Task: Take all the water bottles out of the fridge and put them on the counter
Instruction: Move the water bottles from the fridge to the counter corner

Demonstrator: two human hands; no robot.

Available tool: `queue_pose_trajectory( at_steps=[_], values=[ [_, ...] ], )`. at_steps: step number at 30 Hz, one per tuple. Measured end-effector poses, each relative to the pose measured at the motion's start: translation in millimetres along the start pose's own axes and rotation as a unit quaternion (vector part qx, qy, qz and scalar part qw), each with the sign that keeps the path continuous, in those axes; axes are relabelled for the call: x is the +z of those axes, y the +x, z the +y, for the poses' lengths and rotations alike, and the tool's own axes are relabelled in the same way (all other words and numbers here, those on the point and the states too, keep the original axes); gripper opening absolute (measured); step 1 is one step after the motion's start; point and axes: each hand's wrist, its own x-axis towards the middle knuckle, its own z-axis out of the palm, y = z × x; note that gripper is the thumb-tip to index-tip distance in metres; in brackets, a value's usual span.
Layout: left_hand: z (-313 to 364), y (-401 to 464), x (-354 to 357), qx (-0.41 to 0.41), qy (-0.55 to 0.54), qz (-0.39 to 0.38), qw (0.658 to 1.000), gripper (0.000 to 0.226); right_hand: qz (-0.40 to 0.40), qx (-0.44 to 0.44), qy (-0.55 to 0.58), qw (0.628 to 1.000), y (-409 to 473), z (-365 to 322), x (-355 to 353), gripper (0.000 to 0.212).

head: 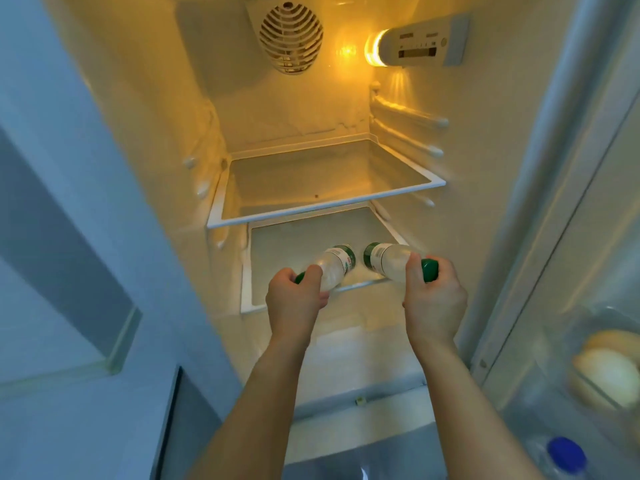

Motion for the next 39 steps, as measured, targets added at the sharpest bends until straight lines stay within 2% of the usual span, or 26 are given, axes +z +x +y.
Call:
queue_pose_trajectory(
  at_steps=[3, 7, 11, 14, 18, 24, 33, 39],
  values=[
    [12, -31, -28, 0.046, 0.093, 0.014, 0.995, 0.029, -0.02, -0.029, -0.008, 0.999, -16, -15, -24, 0.032],
    [29, -57, -61, 0.111, 0.227, 0.038, 0.967, 0.028, -0.055, -0.079, -0.065, 0.993, -27, -39, -43, 0.035],
    [35, -81, -104, 0.127, 0.344, 0.08, 0.927, 0.032, -0.108, -0.123, -0.104, 0.981, -44, -75, -54, 0.035],
    [28, -97, -126, 0.12, 0.391, 0.065, 0.91, 0.035, -0.17, -0.153, -0.127, 0.965, -57, -98, -52, 0.034],
    [17, -116, -161, 0.094, 0.411, 0.057, 0.905, 0.031, -0.269, -0.199, -0.142, 0.932, -91, -121, -38, 0.035],
    [2, -135, -239, 0.048, 0.398, 0.101, 0.91, 0.03, -0.384, -0.249, -0.17, 0.873, -161, -158, -14, 0.028],
    [-28, -178, -357, 0.0, 0.399, 0.154, 0.904, 0.029, -0.494, -0.29, -0.162, 0.804, -275, -199, 8, 0.027],
    [-64, -229, -419, -0.045, 0.4, 0.186, 0.896, 0.026, -0.569, -0.322, -0.154, 0.741, -349, -220, 12, 0.024]
  ],
)
